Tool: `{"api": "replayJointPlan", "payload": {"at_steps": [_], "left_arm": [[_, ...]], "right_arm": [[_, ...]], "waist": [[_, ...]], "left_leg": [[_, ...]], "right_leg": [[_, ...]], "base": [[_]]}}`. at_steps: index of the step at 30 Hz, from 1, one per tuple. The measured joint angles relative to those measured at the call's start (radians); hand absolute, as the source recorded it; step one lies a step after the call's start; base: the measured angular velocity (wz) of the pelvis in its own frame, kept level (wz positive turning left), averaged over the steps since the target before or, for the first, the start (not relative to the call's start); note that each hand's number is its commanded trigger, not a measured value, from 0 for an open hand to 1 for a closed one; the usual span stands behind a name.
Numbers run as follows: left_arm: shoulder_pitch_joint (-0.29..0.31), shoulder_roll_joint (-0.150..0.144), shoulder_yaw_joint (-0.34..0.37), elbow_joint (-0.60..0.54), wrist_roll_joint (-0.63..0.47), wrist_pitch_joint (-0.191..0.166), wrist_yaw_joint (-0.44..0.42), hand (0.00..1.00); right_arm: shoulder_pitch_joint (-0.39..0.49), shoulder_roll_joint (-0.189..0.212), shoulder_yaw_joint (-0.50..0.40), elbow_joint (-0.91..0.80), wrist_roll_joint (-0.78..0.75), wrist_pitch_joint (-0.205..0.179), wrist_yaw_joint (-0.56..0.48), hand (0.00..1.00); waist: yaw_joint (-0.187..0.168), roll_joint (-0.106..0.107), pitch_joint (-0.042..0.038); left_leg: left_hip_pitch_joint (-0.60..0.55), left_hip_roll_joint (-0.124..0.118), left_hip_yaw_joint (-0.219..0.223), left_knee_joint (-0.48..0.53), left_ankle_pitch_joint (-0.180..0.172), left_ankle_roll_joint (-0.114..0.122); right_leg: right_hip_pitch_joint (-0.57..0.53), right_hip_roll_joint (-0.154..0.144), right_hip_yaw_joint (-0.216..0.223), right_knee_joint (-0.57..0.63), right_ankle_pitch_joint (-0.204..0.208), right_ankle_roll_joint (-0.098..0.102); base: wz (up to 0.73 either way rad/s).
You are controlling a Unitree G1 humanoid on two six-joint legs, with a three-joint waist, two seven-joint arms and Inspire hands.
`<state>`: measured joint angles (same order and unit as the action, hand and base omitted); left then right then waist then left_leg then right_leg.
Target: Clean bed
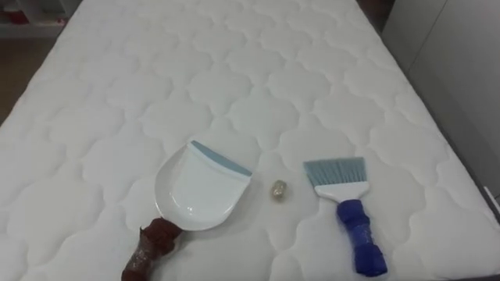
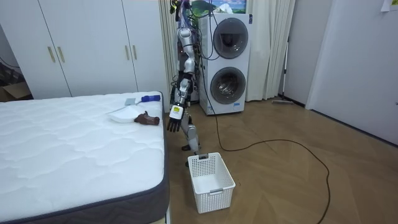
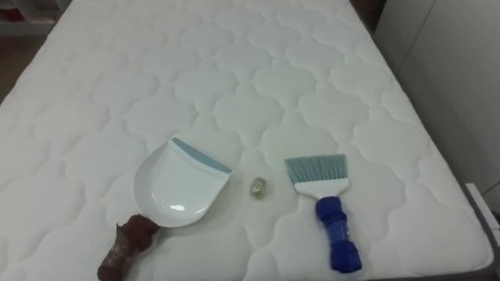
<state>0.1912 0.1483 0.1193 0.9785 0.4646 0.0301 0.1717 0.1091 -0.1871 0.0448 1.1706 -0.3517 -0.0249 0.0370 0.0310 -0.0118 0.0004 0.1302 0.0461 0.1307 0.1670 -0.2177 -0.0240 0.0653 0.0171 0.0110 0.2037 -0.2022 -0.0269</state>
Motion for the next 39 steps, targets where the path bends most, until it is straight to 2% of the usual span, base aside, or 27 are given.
{"api": "replayJointPlan", "payload": {"at_steps": [2, 4, 6, 8, 10, 14, 17, 25, 30, 33, 39], "left_arm": [[0.0, 0.004, 0.006, -0.012, 0.0, -0.004, 0.026, 0.0], [0.0, 0.004, 0.005, -0.056, 0.0, -0.023, 0.052, 0.0], [-0.005, 0.004, 0.005, -0.11, -0.003, -0.084, 0.098, 0.0], [-0.014, 0.003, 0.001, -0.134, -0.003, -0.123, 0.124, 0.0], [-0.019, -0.001, -0.013, -0.172, -0.003, -0.131, 0.135, 0.0], [-0.034, -0.001, -0.059, -0.235, -0.002, -0.19, 0.175, 0.0], [-0.056, -0.002, -0.08, -0.235, -0.003, -0.194, 0.175, 0.0], [-0.057, 0.0, -0.111, -0.244, -0.004, -0.195, 0.175, 0.0], [-0.062, 0.002, -0.134, -0.295, -0.009, -0.195, 0.174, 0.0], [-0.085, 0.003, -0.139, -0.298, -0.03, -0.195, 0.17, 0.0], [-0.092, 0.004, -0.143, -0.293, -0.041, -0.189, 0.166, 0.0]], "right_arm": [[0.0, -0.001, 0.0, -0.001, 0.0, -0.007, -0.003, 0.0], [0.0, 0.0, 0.0, -0.003, 0.01, -0.009, -0.002, 0.0], [0.0, -0.003, 0.0, -0.007, 0.028, -0.024, -0.001, 0.0], [0.001, -0.004, 0.0, -0.007, 0.034, -0.035, 0.001, 0.0], [0.002, -0.003, 0.0, -0.007, 0.036, -0.044, 0.004, 0.0], [0.002, -0.003, 0.0, -0.008, 0.042, -0.05, 0.008, 0.0], [-0.001, -0.003, 0.0, -0.008, 0.045, -0.05, 0.009, 0.0], [-0.001, -0.002, 0.005, -0.013, 0.128, -0.05, 0.011, 0.0], [0.0, -0.006, 0.012, -0.02, 0.154, -0.05, 0.026, 0.0], [-0.002, -0.007, 0.012, -0.02, 0.157, -0.05, 0.033, 0.0], [-0.002, -0.008, 0.011, -0.018, 0.172, -0.048, 0.032, 0.0]], "waist": [[-0.001, 0.002, 0.0011], [0.0, 0.003, 0.0014], [0.0, 0.004, 0.0005], [-0.002, 0.003, 0.0001], [-0.006, 0.002, -0.0003], [-0.011, -0.001, -0.0022], [-0.011, -0.003, -0.0034], [-0.014, -0.017, -0.0092], [-0.025, -0.012, -0.0063], [-0.026, -0.01, -0.0045], [-0.032, -0.005, -0.0013]], "left_leg": [[-0.003, -0.001, -0.005, 0.0, 0.0, 0.0], [-0.004, -0.003, -0.017, 0.0, 0.0, 0.0], [-0.003, -0.005, -0.023, 0.0, 0.0, 0.0], [-0.003, -0.005, -0.022, 0.0, 0.0, 0.0], [-0.005, -0.006, -0.023, 0.001, 0.0, 0.0], [-0.009, -0.006, -0.023, 0.001, 0.0, 0.0], [-0.017, -0.006, -0.024, 0.001, 0.001, 0.001], [-0.017, -0.007, -0.024, -0.001, 0.001, 0.001], [-0.015, -0.007, -0.024, -0.001, 0.001, 0.001], [-0.015, -0.006, -0.024, -0.001, 0.001, 0.001], [-0.017, -0.007, -0.021, -0.001, 0.001, 0.001]], "right_leg": [[0.0, -0.002, -0.006, -0.002, 0.0, 0.0], [0.001, -0.005, -0.015, -0.002, 0.0, 0.0], [0.004, -0.007, -0.021, -0.002, 0.0, 0.0], [0.004, -0.008, -0.022, -0.002, 0.0, 0.0], [0.003, -0.008, -0.022, -0.002, 0.0, 0.0], [-0.002, -0.009, -0.024, -0.002, 0.0, 0.001], [-0.01, -0.009, -0.024, 0.0, 0.0, 0.001], [-0.01, -0.009, -0.018, -0.001, 0.0, 0.001], [-0.008, -0.008, -0.017, -0.002, 0.0, 0.002], [-0.008, -0.008, -0.016, -0.009, 0.001, 0.002], [-0.006, -0.008, -0.016, -0.018, 0.003, 0.003]], "base": [[0.08], [0.12], [0.03], [0.0], [0.0], [0.0], [0.0], [0.0], [0.0], [0.0], [0.0]]}}
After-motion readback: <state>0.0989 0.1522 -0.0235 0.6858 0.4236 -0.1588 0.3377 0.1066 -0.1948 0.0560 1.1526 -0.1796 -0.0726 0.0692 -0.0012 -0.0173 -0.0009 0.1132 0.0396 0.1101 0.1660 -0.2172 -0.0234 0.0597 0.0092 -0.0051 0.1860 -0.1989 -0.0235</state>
